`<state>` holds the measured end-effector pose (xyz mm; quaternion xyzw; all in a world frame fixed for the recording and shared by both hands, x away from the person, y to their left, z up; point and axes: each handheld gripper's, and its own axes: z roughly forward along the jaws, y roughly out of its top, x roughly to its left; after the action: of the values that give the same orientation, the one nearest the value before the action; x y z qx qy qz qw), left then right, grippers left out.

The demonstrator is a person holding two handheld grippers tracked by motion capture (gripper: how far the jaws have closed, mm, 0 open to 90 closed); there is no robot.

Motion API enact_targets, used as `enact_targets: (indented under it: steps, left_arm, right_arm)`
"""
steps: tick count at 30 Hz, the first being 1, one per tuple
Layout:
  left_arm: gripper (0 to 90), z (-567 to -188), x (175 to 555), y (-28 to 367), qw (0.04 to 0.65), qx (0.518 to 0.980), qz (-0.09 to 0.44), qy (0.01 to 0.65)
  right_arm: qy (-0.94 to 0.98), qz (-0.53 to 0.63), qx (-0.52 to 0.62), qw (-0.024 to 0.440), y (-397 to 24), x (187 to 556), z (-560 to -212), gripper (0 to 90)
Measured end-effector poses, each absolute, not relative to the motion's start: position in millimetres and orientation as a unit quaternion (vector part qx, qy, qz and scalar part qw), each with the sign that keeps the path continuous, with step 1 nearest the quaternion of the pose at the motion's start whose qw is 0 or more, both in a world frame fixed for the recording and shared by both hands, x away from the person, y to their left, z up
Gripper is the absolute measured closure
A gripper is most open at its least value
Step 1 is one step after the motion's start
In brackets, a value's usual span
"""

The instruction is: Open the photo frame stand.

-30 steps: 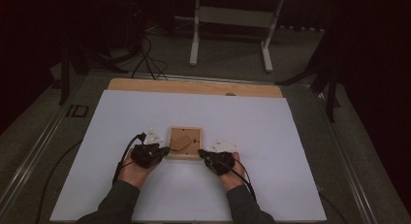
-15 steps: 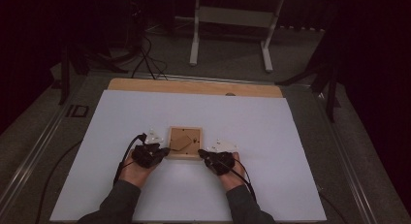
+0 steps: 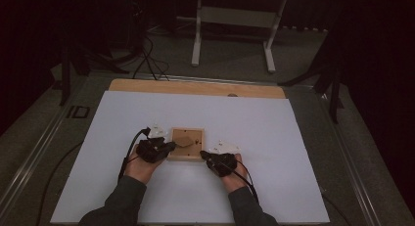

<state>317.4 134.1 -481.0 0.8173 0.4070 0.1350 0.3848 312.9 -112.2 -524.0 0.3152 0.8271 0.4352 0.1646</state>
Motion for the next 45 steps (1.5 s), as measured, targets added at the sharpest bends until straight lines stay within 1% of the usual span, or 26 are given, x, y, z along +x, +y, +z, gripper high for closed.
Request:
enact_targets:
  steps: [4,6,7,10,12,19,36,41,45]
  left_arm:
    - [82.6,-481.0,318.0,130.9,0.378,0.824,0.129,0.402]
    - [81.7,-482.1,318.8,129.7,0.38,0.822,0.122,0.406]
    - [77.2,-482.3,319.5,129.7,0.381,0.821,0.117,0.408]
    - [71.3,-483.3,321.6,129.9,0.39,0.818,0.093,0.412]
    - [67.0,-483.5,322.8,129.1,0.392,0.816,0.086,0.417]
    - [59.0,-485.0,329.9,126.0,0.39,0.808,0.067,0.437]
    - [52.9,-489.3,346.4,122.5,0.399,0.784,0.034,0.474]
    - [52.8,-493.5,351.6,122.2,0.406,0.773,0.017,0.487]
    - [52.9,-494.4,353.6,120.5,0.405,0.771,0.015,0.491]
  right_arm:
    - [0.827,0.435,0.315,0.165,-112.2,312.9,-524.1,89.9]
    - [0.827,0.435,0.315,0.165,-112.2,312.9,-524.1,89.9]
    - [0.827,0.435,0.315,0.165,-112.2,312.9,-524.1,89.9]
    - [0.827,0.435,0.315,0.165,-112.1,312.8,-524.0,89.9]
    - [0.827,0.435,0.315,0.165,-112.1,312.8,-524.0,89.9]
    - [0.827,0.435,0.315,0.165,-112.1,312.9,-524.0,89.9]
    - [0.827,0.435,0.315,0.165,-112.0,312.9,-524.0,89.8]
    - [0.827,0.435,0.315,0.165,-112.0,312.8,-524.0,89.8]
    - [0.827,0.435,0.315,0.165,-112.1,312.9,-524.0,89.8]
